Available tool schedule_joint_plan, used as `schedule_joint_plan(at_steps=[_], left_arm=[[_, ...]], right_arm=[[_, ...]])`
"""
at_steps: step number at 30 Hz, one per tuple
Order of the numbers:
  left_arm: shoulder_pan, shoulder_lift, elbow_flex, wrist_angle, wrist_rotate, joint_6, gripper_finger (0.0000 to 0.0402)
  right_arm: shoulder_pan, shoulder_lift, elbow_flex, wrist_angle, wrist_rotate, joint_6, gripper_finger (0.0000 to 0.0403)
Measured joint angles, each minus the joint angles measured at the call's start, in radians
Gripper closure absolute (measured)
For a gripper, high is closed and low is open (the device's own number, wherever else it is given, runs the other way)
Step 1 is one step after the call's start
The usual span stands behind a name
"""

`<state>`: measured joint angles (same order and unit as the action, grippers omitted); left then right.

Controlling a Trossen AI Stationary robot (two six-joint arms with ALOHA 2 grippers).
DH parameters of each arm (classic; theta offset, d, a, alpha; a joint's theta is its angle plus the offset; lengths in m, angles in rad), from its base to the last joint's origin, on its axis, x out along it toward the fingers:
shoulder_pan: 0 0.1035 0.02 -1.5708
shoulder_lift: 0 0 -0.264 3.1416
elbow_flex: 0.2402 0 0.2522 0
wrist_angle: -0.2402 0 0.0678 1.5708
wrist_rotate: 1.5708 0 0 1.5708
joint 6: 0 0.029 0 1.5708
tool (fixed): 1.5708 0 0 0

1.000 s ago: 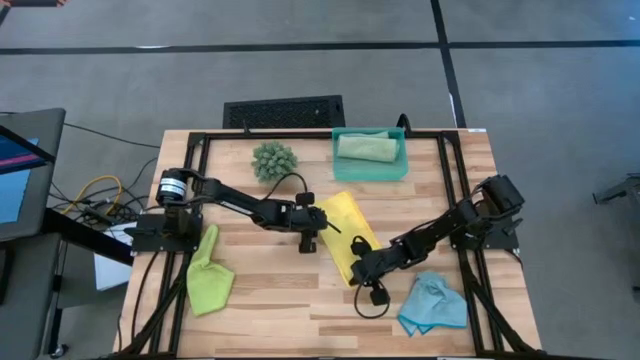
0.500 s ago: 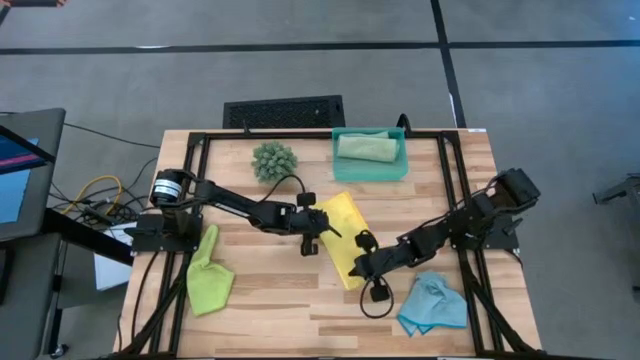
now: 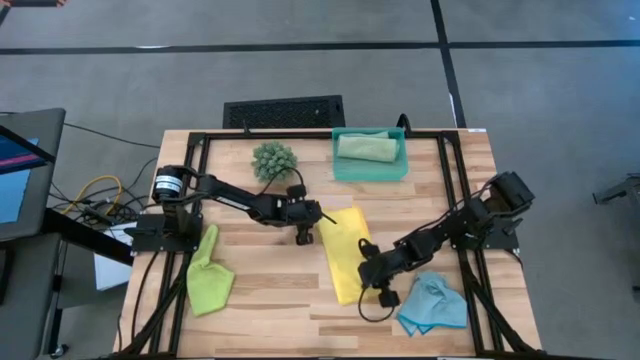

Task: Roll microfiber towels into tight, uniform cylinder then place into a basket
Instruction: Roll the yellow microfiber cloth

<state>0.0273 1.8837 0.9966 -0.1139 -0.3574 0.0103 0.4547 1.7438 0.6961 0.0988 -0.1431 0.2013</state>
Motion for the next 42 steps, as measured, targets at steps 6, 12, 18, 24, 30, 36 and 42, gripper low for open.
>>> schedule_joint_plan(at_steps=[6, 12, 18, 24, 30, 36, 42], left_arm=[[-0.022, 0.0, 0.031, -0.021, -0.122, -0.013, 0.032], [-0.074, 0.0, 0.064, 0.033, -0.005, 0.017, 0.032], [-0.07, 0.0, 0.039, 0.09, 0.042, 0.022, 0.032], [-0.011, 0.0, -0.023, 0.169, 0.029, 0.008, 0.032], [0.032, 0.0, -0.037, 0.183, -0.058, 0.012, 0.032], [-0.021, -0.06, 0.004, 0.125, -0.123, 0.03, 0.032], [-0.106, -0.063, 0.023, 0.168, 0.047, 0.064, 0.032]], right_arm=[[0.012, -0.036, 0.024, -0.016, 0.06, -0.057, 0.0382], [0.029, -0.119, 0.026, -0.068, 0.217, -0.069, 0.0392], [0.051, -0.101, 0.027, -0.062, 0.221, -0.064, 0.0374], [0.035, -0.032, 0.027, -0.028, 0.227, -0.062, 0.0358], [-0.02, -0.018, 0.029, 0.068, 0.227, -0.017, 0.033], [-0.053, -0.053, 0.032, 0.056, 0.222, -0.055, 0.0283], [0.027, -0.062, 0.033, 0.073, 0.221, -0.199, 0.0268]])
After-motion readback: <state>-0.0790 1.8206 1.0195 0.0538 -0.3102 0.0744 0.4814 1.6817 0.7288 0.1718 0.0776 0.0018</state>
